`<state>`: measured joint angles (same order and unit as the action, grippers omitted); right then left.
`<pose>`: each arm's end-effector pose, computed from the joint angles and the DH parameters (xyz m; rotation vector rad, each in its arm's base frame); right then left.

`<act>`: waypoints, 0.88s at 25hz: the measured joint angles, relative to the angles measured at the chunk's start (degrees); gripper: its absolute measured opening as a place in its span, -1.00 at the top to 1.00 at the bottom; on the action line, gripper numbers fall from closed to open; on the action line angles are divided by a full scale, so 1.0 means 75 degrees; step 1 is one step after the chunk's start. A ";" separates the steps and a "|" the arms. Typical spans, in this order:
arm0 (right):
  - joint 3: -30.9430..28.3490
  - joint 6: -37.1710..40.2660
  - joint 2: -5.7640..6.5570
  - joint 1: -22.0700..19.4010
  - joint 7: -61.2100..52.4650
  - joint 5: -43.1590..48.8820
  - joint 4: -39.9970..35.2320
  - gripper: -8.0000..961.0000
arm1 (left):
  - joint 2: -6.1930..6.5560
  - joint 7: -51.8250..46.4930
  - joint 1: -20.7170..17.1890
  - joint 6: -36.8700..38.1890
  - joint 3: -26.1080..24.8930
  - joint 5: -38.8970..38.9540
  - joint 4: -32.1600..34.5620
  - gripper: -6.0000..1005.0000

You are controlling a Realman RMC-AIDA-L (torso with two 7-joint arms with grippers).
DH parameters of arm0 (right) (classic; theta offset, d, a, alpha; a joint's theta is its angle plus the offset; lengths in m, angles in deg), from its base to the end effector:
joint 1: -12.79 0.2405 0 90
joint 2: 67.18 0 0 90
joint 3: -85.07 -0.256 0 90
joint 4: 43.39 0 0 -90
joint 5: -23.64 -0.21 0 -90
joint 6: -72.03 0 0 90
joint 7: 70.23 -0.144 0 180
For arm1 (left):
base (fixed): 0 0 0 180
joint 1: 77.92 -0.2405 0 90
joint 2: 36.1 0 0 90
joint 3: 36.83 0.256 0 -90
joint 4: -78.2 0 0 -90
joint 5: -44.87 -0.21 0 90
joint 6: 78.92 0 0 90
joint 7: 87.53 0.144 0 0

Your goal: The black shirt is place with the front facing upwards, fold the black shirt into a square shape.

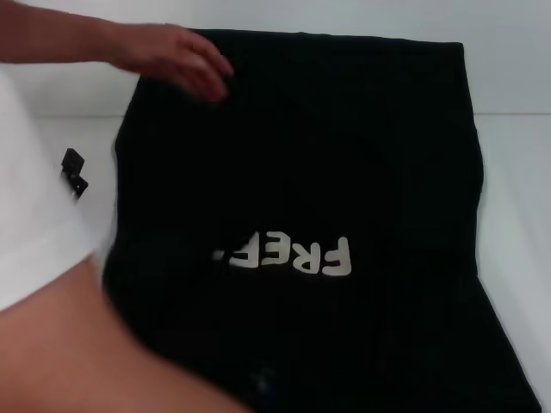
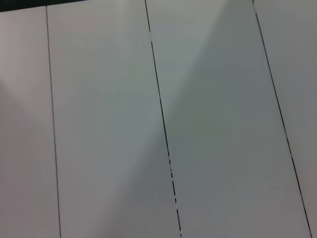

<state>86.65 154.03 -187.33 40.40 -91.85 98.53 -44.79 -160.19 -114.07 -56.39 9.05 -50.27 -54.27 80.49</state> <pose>0.3247 0.3265 0.0306 -1.4210 0.4928 0.9432 -0.3216 0.2790 -0.0081 -1.5212 -0.5757 -1.0379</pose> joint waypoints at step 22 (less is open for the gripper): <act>0.0082 0.0001 -0.0002 0.0037 0.0000 0.0000 0.0003 -0.86 | -0.0012 -0.0012 0.0012 0.0001 -0.0001 -0.0013 -0.0012 -0.87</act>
<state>87.27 154.04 -187.34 40.68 -91.85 98.52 -44.77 -160.28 -114.16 -56.30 9.06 -50.28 -54.37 80.40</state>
